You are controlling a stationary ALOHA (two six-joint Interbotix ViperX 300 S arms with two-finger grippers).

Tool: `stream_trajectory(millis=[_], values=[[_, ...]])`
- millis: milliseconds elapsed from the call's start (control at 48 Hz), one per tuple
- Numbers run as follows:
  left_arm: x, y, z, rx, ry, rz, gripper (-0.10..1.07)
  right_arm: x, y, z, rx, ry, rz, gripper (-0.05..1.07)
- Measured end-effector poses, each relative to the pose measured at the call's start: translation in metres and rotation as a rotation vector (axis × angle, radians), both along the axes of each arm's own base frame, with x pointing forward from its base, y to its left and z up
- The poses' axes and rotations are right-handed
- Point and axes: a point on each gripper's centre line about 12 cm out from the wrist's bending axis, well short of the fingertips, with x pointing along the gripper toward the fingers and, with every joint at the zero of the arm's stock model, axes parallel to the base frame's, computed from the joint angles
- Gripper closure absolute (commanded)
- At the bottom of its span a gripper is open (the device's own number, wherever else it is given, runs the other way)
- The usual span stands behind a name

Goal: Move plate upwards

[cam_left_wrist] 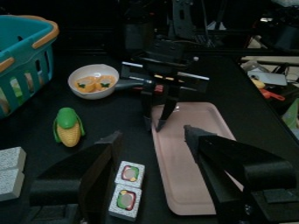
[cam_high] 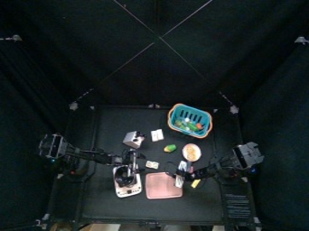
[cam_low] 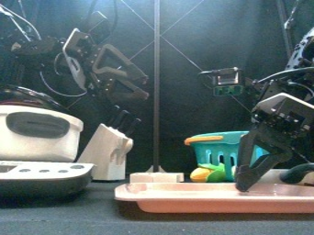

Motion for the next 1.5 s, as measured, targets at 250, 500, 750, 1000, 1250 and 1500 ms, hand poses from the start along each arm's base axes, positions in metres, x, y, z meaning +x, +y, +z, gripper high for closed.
stream_trajectory(millis=[250,500,750,1000,1250,1500], values=[[0.0,0.0,0.0,0.0,0.002,0.0,0.04,0.002,-0.024,0.0,-0.018,0.002,-0.081,0.43],[0.0,0.001,0.0,0.0,0.002,0.002,0.04,0.001,-0.036,-0.001,-0.028,0.006,-0.118,0.43],[0.0,0.001,0.0,0.0,0.0,0.003,0.04,-0.001,-0.047,-0.001,-0.063,0.013,-0.143,0.43],[0.0,0.001,0.0,-0.001,0.002,0.003,0.04,0.0,-0.044,-0.001,-0.05,0.01,-0.111,0.43],[0.0,0.001,0.001,-0.001,-0.003,0.003,0.04,0.002,-0.036,-0.001,0.0,0.001,-0.077,0.43],[0.0,0.001,0.0,-0.001,0.0,0.004,0.04,-0.001,-0.026,-0.001,0.008,0.002,-0.042,0.43]])
